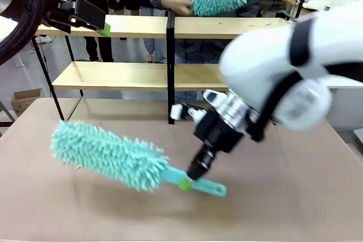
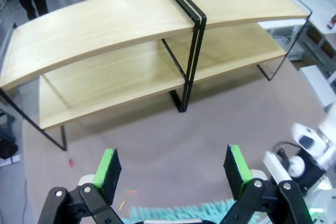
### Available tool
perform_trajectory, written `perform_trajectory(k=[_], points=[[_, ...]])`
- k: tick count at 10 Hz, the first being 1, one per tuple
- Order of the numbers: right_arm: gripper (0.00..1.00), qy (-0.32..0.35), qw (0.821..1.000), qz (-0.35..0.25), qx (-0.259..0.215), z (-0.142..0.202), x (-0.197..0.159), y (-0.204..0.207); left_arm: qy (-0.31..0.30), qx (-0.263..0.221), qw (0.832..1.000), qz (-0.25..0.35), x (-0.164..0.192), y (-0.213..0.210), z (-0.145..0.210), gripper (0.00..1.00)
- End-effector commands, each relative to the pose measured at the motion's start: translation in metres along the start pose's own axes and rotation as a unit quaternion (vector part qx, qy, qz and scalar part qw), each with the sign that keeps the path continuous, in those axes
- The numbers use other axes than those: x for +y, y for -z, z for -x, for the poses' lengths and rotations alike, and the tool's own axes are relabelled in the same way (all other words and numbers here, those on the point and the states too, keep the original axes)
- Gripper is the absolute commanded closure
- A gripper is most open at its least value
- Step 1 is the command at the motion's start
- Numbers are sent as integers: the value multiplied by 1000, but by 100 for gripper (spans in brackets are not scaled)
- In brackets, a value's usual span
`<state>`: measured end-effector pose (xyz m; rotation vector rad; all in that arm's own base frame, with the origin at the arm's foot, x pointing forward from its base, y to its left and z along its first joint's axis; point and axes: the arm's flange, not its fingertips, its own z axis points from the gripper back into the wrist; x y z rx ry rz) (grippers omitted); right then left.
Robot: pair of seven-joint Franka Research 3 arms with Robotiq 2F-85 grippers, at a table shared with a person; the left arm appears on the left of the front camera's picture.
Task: Clean the shelves.
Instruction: Clean another randomly selected level of the Shelf with the Duster.
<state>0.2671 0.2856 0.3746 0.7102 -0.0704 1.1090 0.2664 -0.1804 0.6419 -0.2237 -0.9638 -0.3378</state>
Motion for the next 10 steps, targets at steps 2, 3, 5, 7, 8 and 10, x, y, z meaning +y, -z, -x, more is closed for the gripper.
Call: perform_trajectory(k=[2, 3, 5, 7, 8, 10], points=[[88, 0, 1000, 0, 0, 0, 0, 0, 4, 0, 1000, -3, 1, -1, 0, 0], [88, -34, 999, -5, 16, -20, -3, 11, 4, 0, 1000, -3, 1, -1, 0, 0], [88, -72, 997, -12, 19, -38, 1, 18, 4, 0, 1000, -3, 1, -1, 0, 0], [88, -87, 996, -18, 16, -36, 25, 17, 4, 0, 1000, -3, 1, -1, 0, 0], [88, -83, 996, -33, 19, -32, 34, 20, 4, 0, 1000, -3, 1, -1, 0, 0], [88, -72, 997, -30, 27, -28, 33, 22, 4, 0, 1000, -3, 1, -1, 0, 0]])
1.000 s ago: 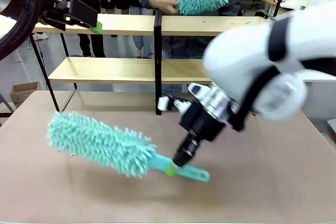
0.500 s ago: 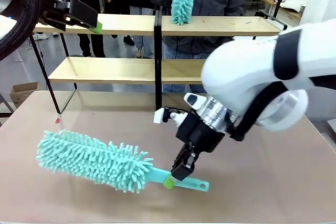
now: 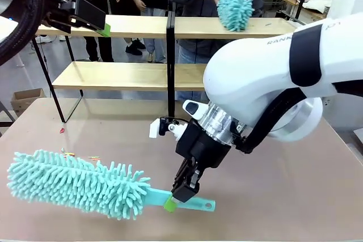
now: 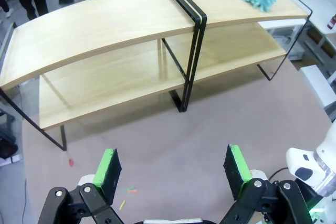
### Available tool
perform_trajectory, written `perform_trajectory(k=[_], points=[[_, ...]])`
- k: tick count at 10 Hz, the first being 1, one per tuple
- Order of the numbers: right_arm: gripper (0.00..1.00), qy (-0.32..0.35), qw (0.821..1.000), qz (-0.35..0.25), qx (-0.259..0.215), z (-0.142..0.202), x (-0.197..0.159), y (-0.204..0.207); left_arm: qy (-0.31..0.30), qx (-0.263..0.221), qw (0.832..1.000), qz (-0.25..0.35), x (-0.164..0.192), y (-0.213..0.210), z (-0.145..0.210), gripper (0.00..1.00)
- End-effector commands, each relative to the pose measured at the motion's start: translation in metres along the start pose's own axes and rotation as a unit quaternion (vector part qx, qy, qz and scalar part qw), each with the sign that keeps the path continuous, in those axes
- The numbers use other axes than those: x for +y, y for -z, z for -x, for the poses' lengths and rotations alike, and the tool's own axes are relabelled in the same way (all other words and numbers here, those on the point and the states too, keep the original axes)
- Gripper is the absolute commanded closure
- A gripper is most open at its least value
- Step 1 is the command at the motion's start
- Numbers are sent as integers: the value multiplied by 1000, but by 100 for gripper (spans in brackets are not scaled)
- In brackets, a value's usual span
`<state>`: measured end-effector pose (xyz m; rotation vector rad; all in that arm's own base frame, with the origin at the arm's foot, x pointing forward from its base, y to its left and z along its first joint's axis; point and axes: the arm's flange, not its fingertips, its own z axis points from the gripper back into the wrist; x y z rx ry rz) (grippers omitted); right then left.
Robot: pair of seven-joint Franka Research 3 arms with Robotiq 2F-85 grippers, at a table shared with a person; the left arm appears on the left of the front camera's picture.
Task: Clean the shelves.
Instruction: Clean another randomly selected level of the Shelf with the Duster.
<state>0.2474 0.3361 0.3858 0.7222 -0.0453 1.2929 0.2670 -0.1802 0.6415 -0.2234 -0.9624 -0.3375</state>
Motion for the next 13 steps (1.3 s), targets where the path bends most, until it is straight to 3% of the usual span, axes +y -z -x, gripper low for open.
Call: perform_trajectory(k=[1, 3, 5, 6, 7, 8, 11, 13], points=[[88, 15, 1000, 4, -10, 11, -1, -7, 4, -1, 1000, -3, 1, -1, -1, 0], [88, 24, 999, 5, -22, 47, 8, -38, 4, -1, 1000, -3, 1, -1, -1, 0], [88, 66, 996, -1, -61, 128, 23, -90, 4, -1, 1000, -3, 1, -1, -1, 0], [88, 52, 997, -15, -49, 148, 30, -94, 4, -1, 1000, -3, 1, -1, -1, 0], [88, 147, 985, 71, -53, 145, 34, -84, 4, -1, 1000, -3, 1, -1, -1, 0], [88, 50, 998, -4, -47, 78, -2, -96, 4, -1, 1000, -3, 1, -1, -1, 0], [88, 50, 998, -4, -47, 78, -2, -96, 4, -1, 1000, -3, 1, -1, -1, 0], [88, 77, 997, 5, -18, 85, -5, -105, 4, -1, 1000, -3, 1, -1, -1, 0]])
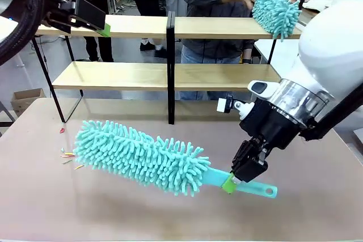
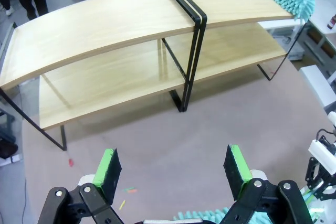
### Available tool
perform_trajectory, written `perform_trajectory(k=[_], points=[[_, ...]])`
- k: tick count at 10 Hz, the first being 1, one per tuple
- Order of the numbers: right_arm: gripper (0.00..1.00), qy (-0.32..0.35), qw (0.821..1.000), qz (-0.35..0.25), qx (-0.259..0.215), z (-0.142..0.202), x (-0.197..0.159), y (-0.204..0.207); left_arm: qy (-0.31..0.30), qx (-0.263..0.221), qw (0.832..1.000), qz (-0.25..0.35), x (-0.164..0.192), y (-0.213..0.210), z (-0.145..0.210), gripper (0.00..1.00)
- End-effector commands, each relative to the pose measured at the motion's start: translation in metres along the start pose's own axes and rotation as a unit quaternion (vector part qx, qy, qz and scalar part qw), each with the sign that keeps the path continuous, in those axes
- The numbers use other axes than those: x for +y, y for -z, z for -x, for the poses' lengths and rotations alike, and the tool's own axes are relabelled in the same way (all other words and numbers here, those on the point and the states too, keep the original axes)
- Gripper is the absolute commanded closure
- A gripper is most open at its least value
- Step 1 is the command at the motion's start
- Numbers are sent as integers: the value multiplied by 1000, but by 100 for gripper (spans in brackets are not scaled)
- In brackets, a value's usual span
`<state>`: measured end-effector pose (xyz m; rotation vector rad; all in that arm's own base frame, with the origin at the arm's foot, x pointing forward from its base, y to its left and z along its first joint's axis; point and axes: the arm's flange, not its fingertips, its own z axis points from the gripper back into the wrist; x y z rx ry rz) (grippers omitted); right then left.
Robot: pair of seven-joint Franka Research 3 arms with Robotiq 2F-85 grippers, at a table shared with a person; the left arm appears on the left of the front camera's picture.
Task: Clean the shelves.
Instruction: Clean another randomly selected level of the Shelf with the Duster.
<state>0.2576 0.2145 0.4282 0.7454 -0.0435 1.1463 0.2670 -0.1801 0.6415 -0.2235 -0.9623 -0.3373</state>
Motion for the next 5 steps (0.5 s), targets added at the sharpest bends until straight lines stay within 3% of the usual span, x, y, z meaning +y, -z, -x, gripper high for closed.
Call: perform_trajectory(k=[1, 3, 5], points=[[88, 24, 1000, 1, 20, 9, -8, -10, 4, -1, 1000, -3, 1, -1, -1, 0], [88, 46, 997, -6, 59, 32, -8, -23, 4, -1, 1000, -3, 1, -1, -1, 0], [88, 80, 992, 37, 87, 62, -6, -48, 4, -1, 1000, -3, 1, -1, -1, 0]])
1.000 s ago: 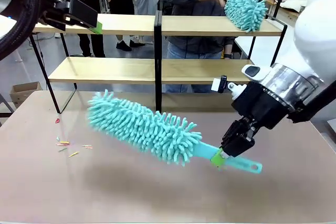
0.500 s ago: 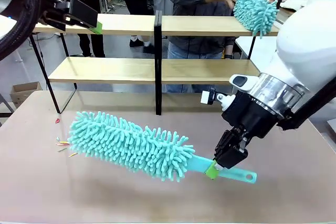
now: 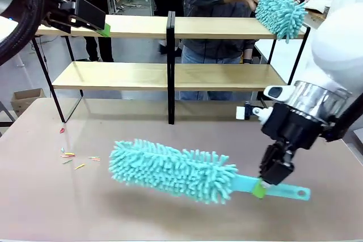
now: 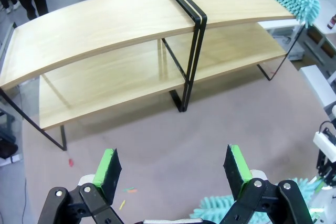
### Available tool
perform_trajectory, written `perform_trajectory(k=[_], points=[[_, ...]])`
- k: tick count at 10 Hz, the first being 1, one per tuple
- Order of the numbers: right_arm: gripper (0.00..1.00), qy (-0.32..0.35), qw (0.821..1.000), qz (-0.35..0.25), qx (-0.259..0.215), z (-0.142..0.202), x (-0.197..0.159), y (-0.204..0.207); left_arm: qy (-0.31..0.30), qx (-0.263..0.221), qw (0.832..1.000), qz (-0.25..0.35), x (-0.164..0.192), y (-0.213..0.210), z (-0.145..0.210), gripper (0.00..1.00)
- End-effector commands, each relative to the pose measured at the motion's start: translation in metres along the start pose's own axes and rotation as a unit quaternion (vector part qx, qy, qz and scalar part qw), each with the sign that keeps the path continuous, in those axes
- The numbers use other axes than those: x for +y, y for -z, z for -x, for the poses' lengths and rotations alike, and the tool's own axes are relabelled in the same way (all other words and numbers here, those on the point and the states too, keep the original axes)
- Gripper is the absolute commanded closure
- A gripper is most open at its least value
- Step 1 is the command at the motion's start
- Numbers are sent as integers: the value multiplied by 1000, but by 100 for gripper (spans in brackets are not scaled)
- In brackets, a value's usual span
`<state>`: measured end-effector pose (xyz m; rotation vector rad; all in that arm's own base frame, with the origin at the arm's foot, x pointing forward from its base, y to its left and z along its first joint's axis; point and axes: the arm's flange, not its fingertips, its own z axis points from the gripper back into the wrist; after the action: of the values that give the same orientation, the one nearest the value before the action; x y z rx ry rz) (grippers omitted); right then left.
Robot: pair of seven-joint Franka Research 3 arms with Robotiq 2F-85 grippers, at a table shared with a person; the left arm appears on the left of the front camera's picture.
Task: Clean the shelves.
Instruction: Clean another randomly selected level of the Shelf with the Duster.
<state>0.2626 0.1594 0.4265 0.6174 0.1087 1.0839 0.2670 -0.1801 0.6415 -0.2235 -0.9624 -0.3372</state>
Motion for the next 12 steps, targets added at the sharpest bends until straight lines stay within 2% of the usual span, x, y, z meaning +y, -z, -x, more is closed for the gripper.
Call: perform_trajectory(k=[1, 3, 5, 6, 7, 8, 9, 10, 11, 12], points=[[88, 40, 999, 31, 16, 44, 6, -28, 4, -1, 1000, -3, 1, -1, -1, 0], [88, 68, 997, 36, 32, 94, 3, -52, 4, -1, 1000, -3, 1, -1, -1, 0], [88, 91, 996, 14, -13, 138, -2, -70, 4, -1, 1000, -3, 1, -1, -1, 0], [88, 66, 997, 33, 29, 91, -4, -64, 4, -1, 1000, -3, 1, -1, -1, 0], [88, 66, 997, 33, 29, 91, -4, -64, 4, -1, 1000, -3, 1, -1, -1, 0], [88, 83, 996, 23, 12, 120, -4, -78, 4, -1, 1000, -3, 1, -1, -1, 0], [88, 86, 995, 18, 44, 108, -10, -79, 4, -1, 1000, -3, 1, -1, -1, 0], [88, 46, 994, 35, 96, 111, -12, -82, 4, -1, 1000, -3, 1, -1, -1, 0], [88, 68, 990, 32, 119, 126, -13, -90, 4, -1, 1000, -3, 1, -1, -1, 0], [88, 104, 988, 7, 111, 156, -20, -106, 4, -1, 1000, -3, 1, -1, -1, 0]])
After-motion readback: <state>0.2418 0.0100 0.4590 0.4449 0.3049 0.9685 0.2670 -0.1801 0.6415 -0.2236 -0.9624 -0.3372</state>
